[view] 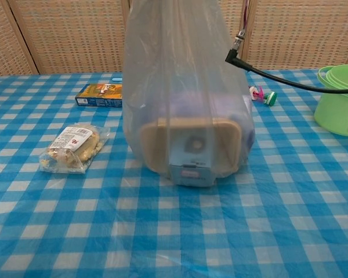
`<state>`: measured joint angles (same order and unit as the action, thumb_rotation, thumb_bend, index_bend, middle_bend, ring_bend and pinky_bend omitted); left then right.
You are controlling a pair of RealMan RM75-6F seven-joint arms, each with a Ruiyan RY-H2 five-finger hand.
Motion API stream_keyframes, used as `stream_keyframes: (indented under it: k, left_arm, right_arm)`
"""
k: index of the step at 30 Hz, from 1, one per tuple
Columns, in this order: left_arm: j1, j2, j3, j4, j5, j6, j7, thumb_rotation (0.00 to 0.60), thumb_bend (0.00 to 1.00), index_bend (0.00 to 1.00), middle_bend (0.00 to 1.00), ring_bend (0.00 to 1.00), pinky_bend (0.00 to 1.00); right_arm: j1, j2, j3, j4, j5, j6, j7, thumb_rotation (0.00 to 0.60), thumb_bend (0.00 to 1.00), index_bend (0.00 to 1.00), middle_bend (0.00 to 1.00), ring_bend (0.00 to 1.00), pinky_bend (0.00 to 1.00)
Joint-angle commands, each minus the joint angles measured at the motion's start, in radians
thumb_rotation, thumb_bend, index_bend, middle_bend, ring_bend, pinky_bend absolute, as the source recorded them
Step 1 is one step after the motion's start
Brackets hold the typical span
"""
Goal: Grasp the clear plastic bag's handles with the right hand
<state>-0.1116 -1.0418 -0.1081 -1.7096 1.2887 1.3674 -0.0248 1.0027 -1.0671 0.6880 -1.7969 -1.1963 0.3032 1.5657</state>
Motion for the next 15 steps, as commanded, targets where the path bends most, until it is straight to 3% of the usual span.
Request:
stream_keyframes:
  k: [1,4,5,6,10,15]
  left_arm:
    - [0.000,0.000,0.001,0.000,0.001,0.001,-0.001,0.600,0.00,0.00,0.00,0.00,0.00]
    - [0.001,0.001,0.002,-0.001,0.003,0.002,-0.002,0.600,0.00,0.00,0.00,0.00,0.00]
    - [0.001,0.001,0.003,-0.002,0.005,0.003,-0.002,0.600,0.00,0.00,0.00,0.00,0.00]
    - [0.001,0.001,0.003,-0.002,0.006,0.003,-0.002,0.600,0.00,0.00,0.00,0.00,0.00]
    - [0.002,0.001,0.005,-0.003,0.011,0.007,-0.003,0.600,0.00,0.00,0.00,0.00,0.00]
    - [0.003,0.002,0.007,-0.003,0.013,0.008,-0.005,0.600,0.00,0.00,0.00,0.00,0.00]
  right_arm:
    - [0.001,0.012,0.007,-0.001,0.010,-0.038,-0.035,0.600,0.00,0.77,0.82,0.75,0.96]
    - [0.004,0.019,0.003,0.001,0.017,-0.058,-0.072,0.600,0.00,0.96,0.89,0.82,1.00]
    - [0.006,0.021,0.000,0.003,0.025,-0.064,-0.093,0.600,0.01,0.98,0.90,0.83,1.00]
    - [0.006,0.021,0.000,0.003,0.031,-0.063,-0.102,0.600,0.05,1.00,0.91,0.84,1.00]
    - [0.004,0.016,-0.003,0.002,0.074,-0.047,-0.151,0.600,0.40,1.00,0.92,0.85,1.00]
    - [0.007,0.019,-0.020,0.002,0.136,-0.018,-0.232,0.600,0.62,1.00,0.92,0.87,1.00]
